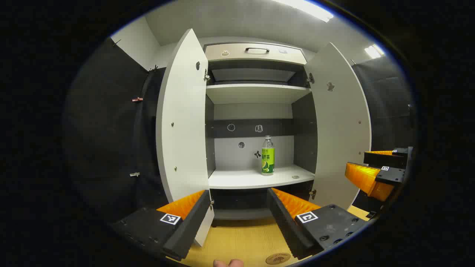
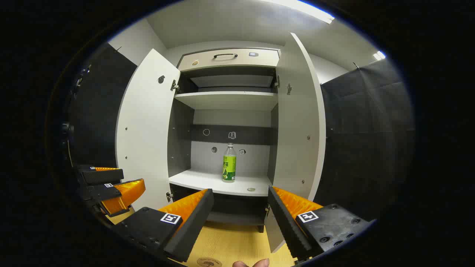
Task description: Grasp the bottle in the cabinet with the left hand and place it on the coaster, then close the right door with the right hand and the left door with the left hand.
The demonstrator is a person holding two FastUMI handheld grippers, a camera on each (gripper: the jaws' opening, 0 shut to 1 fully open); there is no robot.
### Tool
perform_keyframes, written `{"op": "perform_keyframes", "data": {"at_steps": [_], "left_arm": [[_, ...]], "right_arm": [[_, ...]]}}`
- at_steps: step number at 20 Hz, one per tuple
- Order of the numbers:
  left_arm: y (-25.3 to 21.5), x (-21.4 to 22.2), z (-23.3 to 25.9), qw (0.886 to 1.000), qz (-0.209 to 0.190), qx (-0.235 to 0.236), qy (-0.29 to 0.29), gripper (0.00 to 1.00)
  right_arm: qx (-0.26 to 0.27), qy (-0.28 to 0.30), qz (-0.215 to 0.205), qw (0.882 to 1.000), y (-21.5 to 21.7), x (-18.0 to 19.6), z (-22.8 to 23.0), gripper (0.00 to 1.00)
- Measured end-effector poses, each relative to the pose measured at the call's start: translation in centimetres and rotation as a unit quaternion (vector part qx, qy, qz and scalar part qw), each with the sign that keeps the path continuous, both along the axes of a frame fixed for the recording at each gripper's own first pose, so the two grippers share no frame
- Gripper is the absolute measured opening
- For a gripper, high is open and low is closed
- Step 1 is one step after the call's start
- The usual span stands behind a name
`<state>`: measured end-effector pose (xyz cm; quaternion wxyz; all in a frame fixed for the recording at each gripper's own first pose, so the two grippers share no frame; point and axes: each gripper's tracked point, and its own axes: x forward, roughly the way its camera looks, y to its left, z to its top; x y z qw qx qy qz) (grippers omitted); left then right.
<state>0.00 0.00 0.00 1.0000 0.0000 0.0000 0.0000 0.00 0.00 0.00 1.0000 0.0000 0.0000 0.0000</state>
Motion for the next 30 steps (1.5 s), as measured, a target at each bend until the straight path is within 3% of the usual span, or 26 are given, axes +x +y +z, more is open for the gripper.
{"op": "perform_keyframes", "data": {"at_steps": [16, 20, 26, 30], "left_arm": [[0.1, 1.5, 0.0, 1.0, 0.017, -0.001, 0.005, 0.98], [-1.3, 2.6, 1.7, 1.0, -0.001, -0.027, 0.0, 0.97], [-2.9, 7.3, 4.1, 0.999, -0.028, -0.001, -0.017, 0.98], [-4.4, 10.8, 3.0, 0.998, -0.053, -0.02, 0.001, 0.97]], "right_arm": [[0.0, -0.001, 0.026, 1.0, 1.7, 1.9, -0.3, 0.98], [0.017, 0.007, 0.03, 0.999, 1.3, 2.3, -0.3, 0.98], [0.01, -0.006, 0.001, 1.0, -1.6, 0.2, 1.2, 0.98], [-0.003, -0.005, -0.012, 1.0, -3.0, -1.2, 1.2, 0.98]]}}
